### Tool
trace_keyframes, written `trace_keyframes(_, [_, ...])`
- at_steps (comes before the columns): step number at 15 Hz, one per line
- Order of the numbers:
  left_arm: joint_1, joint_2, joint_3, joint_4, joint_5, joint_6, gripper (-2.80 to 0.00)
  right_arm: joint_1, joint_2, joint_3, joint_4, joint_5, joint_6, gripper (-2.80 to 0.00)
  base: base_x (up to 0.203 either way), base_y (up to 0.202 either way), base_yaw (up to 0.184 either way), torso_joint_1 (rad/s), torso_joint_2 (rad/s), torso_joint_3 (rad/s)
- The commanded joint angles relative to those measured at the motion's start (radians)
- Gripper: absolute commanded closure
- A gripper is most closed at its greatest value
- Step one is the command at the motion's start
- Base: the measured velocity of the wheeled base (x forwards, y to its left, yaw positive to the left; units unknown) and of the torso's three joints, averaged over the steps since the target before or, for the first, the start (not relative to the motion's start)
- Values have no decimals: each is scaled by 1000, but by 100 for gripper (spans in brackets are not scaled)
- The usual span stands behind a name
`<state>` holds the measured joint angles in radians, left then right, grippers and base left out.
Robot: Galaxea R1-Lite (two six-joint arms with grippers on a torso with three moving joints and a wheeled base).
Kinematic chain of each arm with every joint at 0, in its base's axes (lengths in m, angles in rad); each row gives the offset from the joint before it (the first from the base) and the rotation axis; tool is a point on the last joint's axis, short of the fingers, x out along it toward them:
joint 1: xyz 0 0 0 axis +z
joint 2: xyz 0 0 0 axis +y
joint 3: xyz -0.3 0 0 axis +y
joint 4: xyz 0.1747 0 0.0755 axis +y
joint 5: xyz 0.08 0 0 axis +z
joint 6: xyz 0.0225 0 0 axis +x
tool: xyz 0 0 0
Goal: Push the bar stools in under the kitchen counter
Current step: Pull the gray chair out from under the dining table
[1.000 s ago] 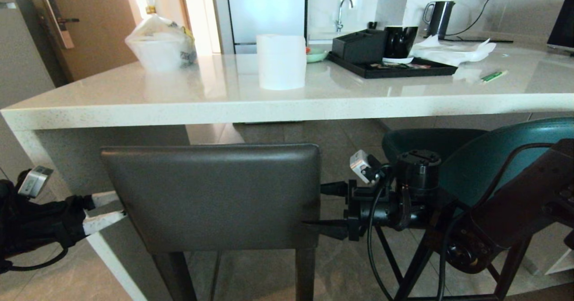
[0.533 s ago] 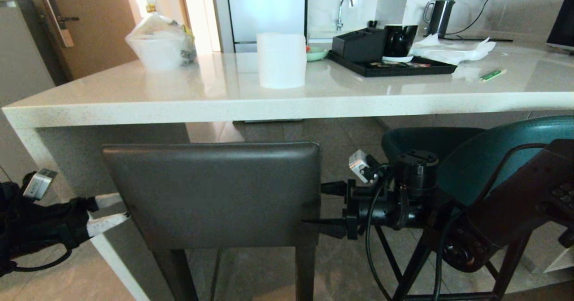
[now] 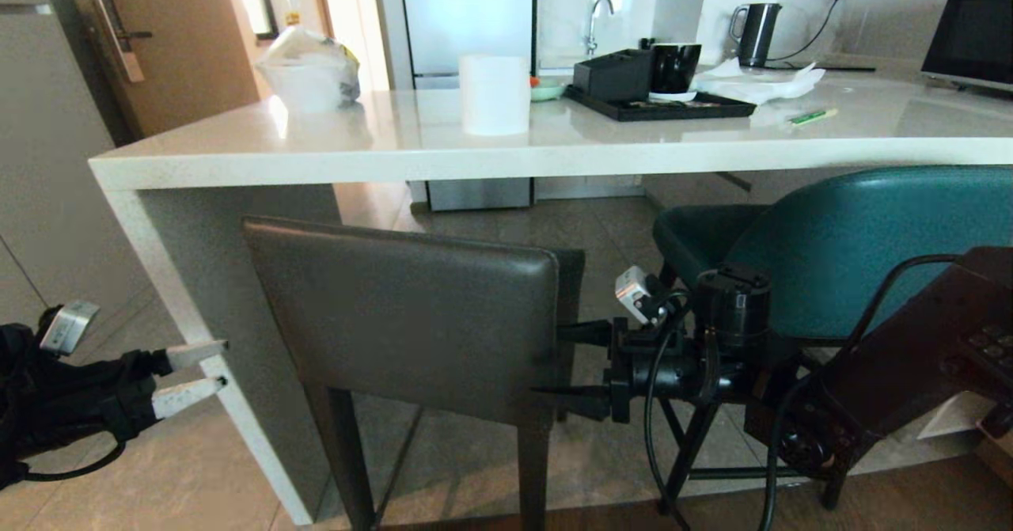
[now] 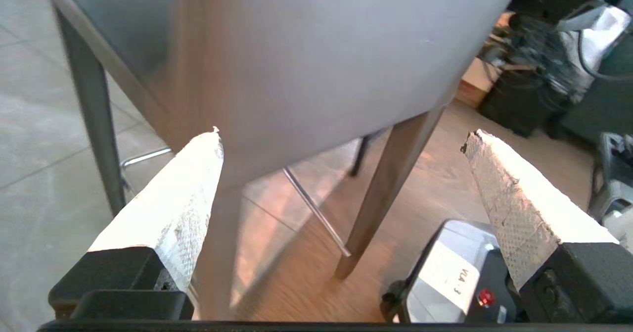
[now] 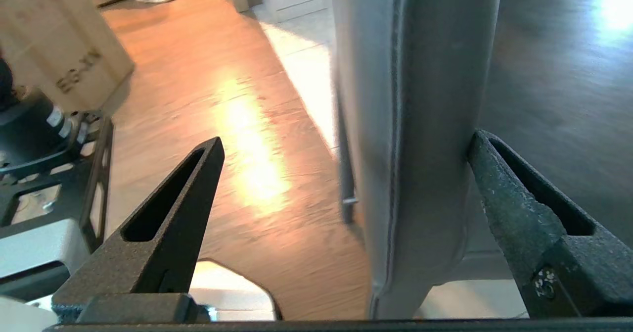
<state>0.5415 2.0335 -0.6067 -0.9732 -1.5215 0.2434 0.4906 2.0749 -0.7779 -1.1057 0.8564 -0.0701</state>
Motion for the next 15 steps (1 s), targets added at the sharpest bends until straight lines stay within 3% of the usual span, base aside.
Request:
trace_keyframes(1, [0, 5, -6, -7, -9, 2, -280, -1, 2, -1, -6, 4, 0, -280, -129, 0, 2, -2, -2, 2])
trace_keyframes(3, [1, 30, -39, -7, -9, 0, -280, -3, 2, -1, -6, 4, -2, -280, 0, 0, 0, 0, 0, 0])
trace_keyframes(7, [-14, 166, -251, -6, -9, -19, -280, -24, -30, 0, -16, 4, 4, -280, 0, 0, 0, 0, 0, 0])
trace_keyframes(12, [-131, 299, -543, -6, -9, -114, -280, -73, -90, 0, -49, 6, 63, -280, 0, 0, 0, 0, 0, 0])
trace_keyframes(15, [-201, 304, -564, -7, -9, -124, -280, -81, -87, 0, -49, 9, 67, -280, 0, 0, 0, 0, 0, 0])
